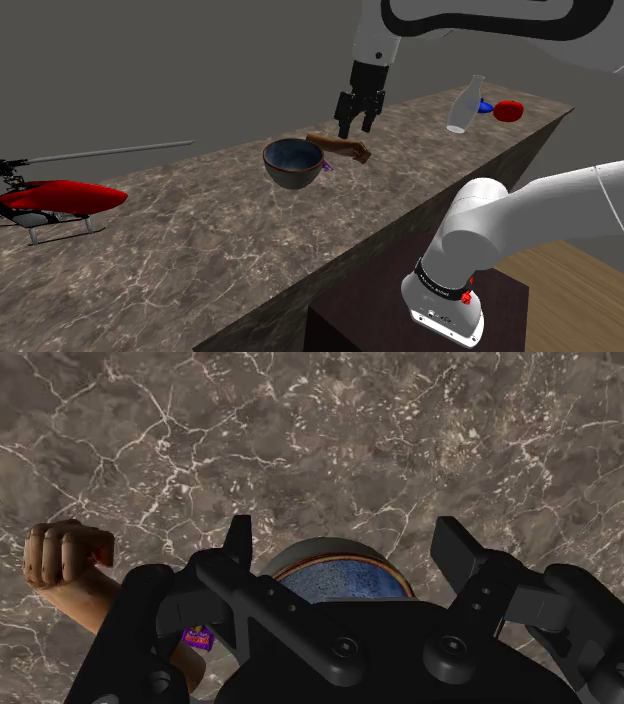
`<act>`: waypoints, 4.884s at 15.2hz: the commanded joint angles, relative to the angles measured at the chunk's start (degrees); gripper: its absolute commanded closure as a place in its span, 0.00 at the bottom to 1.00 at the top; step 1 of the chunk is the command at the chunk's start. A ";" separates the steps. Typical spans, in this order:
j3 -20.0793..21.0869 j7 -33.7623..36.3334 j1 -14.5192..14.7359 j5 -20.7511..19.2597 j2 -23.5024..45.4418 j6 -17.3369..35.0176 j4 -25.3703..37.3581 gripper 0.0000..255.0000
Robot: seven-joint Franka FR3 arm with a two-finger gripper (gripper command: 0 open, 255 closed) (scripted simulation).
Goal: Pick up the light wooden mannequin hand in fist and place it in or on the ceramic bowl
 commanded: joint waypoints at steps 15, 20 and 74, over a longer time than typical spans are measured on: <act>-9.11 -18.66 -2.07 -9.99 20.65 17.63 2.19 0.00; -11.76 -24.65 -2.62 -11.59 30.19 23.17 6.56 0.00; -13.45 -30.92 -3.27 -12.18 37.37 15.83 21.72 1.00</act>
